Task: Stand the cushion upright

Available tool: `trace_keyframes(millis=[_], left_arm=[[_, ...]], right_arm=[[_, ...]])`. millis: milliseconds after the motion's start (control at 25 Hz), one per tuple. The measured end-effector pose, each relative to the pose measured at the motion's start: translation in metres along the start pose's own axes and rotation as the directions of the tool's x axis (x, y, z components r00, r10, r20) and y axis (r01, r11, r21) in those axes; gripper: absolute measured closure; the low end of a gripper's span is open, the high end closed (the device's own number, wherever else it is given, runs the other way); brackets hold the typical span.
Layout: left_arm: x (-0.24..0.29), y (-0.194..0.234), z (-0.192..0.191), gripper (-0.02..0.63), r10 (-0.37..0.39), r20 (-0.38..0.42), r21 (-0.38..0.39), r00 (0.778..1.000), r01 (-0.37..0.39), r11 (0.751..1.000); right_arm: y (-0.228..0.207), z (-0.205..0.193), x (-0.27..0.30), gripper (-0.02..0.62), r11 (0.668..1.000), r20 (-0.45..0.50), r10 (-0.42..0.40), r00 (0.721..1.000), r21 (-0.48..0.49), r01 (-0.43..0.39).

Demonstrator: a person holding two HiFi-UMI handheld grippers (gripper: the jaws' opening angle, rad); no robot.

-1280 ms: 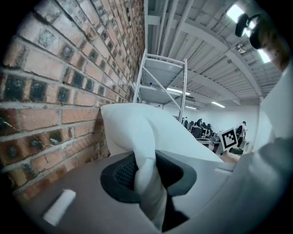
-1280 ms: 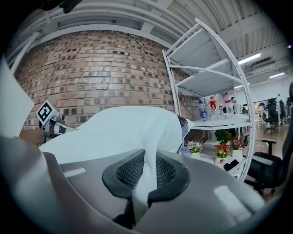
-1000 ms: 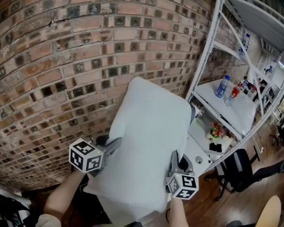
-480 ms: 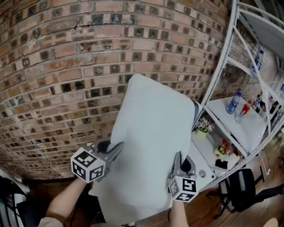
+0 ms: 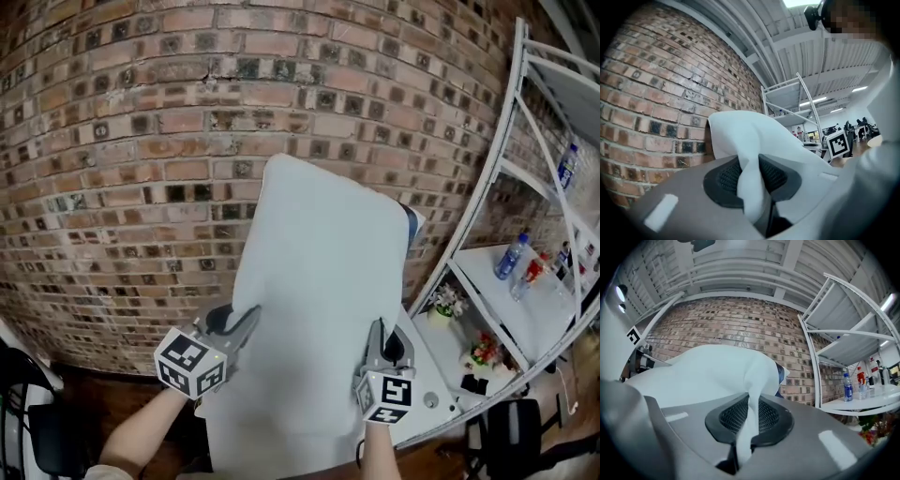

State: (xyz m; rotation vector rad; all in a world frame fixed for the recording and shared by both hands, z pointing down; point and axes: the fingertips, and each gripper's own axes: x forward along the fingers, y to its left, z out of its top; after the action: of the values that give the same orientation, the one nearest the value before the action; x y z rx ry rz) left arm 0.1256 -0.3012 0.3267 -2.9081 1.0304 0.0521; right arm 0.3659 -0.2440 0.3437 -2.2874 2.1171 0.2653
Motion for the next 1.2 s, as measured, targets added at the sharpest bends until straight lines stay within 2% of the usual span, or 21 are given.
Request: trace_keyframes(millis=[320, 600, 800, 1200], left_arm=[[-0.024, 0.003, 0.022, 0.515, 0.108, 0.111, 0.065, 0.988, -0.116, 0.991], [-0.024, 0.018, 0.022, 0.515, 0.182, 0.181, 0.051, 0.966, -0.194, 0.980], [-0.001, 0.031, -0.002, 0.514, 0.221, 0.156, 0.038, 0.963, -0.230, 0.973], [0.049, 0.043, -0.048, 0.514, 0.227, 0.071, 0.035, 0.971, -0.230, 0.973]], right_arm=[[0.012, 0.023, 0.015, 0.580, 0.999, 0.110, 0.033, 0.993, -0.033, -0.029], [0.021, 0.036, 0.045, 0.580, 0.993, 0.171, 0.084, 0.982, -0.092, -0.069], [0.014, 0.025, 0.072, 0.581, 0.989, 0.153, 0.081, 0.985, -0.136, -0.060], [-0.004, -0.013, 0.111, 0.584, 0.996, 0.088, 0.061, 0.994, -0.065, -0.055]])
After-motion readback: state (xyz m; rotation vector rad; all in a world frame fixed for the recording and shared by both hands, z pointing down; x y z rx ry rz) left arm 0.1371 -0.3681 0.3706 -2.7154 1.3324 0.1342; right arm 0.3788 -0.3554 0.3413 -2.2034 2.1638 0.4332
